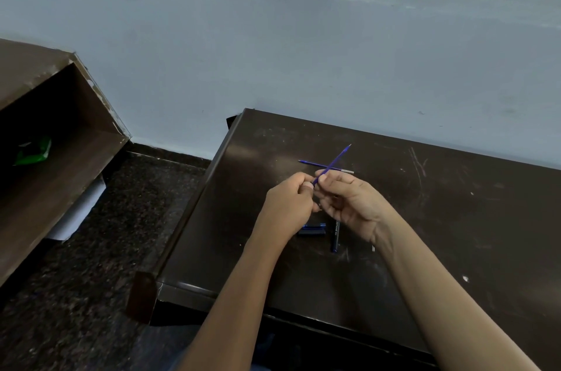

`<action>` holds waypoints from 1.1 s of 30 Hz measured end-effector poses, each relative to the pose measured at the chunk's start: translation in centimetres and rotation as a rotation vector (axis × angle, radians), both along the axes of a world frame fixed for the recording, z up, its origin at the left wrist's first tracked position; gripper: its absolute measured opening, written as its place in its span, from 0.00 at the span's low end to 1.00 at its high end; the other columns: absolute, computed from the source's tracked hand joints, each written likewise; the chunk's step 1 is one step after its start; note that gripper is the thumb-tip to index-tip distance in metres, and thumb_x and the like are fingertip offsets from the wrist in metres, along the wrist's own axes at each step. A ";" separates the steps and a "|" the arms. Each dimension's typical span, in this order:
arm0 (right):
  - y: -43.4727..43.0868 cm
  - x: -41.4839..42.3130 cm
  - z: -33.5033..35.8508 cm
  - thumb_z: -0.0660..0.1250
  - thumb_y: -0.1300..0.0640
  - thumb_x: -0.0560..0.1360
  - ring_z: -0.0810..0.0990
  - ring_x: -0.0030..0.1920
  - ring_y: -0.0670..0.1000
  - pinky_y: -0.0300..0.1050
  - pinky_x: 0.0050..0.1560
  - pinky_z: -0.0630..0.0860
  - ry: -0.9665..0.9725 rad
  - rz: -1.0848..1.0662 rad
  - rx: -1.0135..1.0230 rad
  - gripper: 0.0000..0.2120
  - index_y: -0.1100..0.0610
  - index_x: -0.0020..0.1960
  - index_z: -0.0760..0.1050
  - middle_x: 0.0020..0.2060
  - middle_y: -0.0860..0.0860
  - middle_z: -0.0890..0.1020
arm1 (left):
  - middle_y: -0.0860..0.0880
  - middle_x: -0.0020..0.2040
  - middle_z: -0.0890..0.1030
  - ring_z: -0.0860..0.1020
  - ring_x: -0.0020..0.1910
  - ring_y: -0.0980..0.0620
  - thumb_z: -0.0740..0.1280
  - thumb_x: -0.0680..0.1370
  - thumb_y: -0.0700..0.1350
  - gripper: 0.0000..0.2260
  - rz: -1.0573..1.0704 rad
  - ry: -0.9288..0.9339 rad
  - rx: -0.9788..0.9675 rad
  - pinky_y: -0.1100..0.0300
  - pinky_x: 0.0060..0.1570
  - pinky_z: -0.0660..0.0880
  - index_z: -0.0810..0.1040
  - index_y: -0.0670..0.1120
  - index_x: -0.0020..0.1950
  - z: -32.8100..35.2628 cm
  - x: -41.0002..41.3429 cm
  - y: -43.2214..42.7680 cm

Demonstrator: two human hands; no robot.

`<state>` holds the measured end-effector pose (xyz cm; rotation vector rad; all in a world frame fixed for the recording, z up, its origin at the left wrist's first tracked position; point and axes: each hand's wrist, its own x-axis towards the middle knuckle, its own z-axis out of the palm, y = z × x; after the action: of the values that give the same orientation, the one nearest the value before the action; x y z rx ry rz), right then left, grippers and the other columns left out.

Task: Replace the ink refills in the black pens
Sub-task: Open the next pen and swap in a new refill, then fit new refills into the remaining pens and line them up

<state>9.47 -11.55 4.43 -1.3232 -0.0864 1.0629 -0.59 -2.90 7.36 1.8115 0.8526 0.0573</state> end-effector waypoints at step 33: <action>4.8 9.5 -5.9 0.68 0.57 0.74 0.74 0.58 0.59 0.54 0.52 0.75 -1.509 0.476 -0.996 0.15 0.58 0.60 0.74 0.56 0.57 0.77 | 0.51 0.40 0.79 0.68 0.28 0.60 0.54 0.82 0.45 0.12 -0.018 -0.010 -0.030 0.65 0.31 0.65 0.77 0.51 0.55 -0.2 -0.1 0.2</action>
<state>18.95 -6.77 -1.45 -2.8763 -1.1468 0.1585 -0.68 -2.75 7.20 1.7893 0.8259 0.0414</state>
